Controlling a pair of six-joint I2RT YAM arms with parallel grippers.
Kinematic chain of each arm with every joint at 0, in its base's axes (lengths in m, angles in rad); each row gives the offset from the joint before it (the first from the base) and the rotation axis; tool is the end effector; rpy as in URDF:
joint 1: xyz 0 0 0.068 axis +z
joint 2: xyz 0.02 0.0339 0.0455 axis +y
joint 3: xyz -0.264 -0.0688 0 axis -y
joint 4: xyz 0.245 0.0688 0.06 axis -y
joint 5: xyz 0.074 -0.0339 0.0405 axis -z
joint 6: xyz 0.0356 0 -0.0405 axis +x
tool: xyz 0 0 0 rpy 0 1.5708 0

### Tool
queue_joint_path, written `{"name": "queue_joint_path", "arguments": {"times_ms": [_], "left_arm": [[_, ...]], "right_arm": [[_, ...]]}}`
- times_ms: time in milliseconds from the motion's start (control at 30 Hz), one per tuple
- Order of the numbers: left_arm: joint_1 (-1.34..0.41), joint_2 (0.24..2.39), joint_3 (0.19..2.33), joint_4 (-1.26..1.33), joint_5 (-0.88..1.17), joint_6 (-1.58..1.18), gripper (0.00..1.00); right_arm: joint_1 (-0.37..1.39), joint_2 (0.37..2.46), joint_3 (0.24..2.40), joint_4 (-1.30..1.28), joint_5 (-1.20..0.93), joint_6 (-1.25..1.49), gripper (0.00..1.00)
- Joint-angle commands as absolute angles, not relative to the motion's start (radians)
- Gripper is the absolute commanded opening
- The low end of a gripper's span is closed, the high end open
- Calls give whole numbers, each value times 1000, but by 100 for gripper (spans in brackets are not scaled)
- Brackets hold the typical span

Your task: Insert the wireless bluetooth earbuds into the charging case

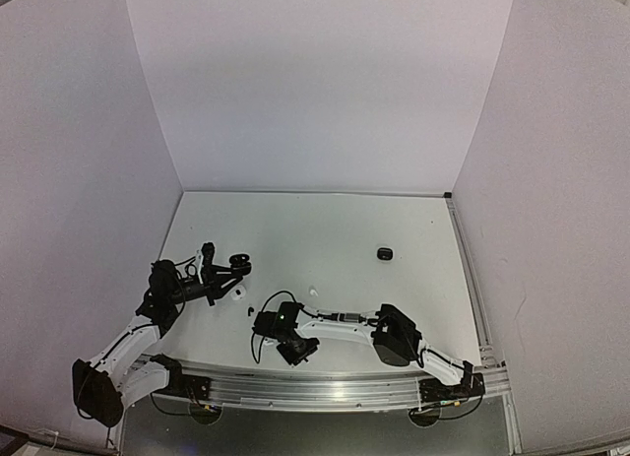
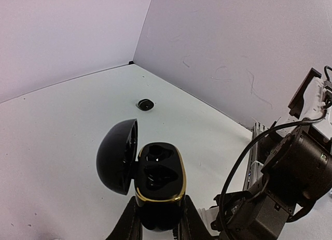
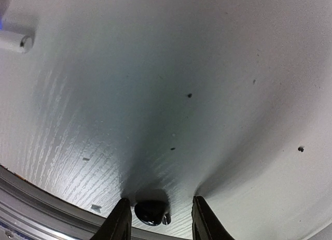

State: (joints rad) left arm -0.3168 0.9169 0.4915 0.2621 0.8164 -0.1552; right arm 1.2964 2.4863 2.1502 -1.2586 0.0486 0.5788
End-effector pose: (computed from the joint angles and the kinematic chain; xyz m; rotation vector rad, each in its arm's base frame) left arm 0.1862 -0.0883 0.2606 0.7536 1.6319 -1.0444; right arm 0.1311 0.4594 0.1407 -1.0949 2.9169 -0.0748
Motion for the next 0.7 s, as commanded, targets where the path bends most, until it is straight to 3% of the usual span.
{"name": "queue_joint_path", "arguments": {"times_ms": [0, 300, 667], "left_arm": [[-312, 912, 552, 269, 829, -136, 0], [-311, 919, 556, 268, 829, -137, 0], [-311, 919, 561, 259, 828, -134, 0]], "right_arm": [[1302, 2517, 2118, -1262, 8, 431, 35], [1302, 2535, 2140, -1262, 11, 397, 32], [1297, 2537, 2155, -1263, 20, 412, 12]]}}
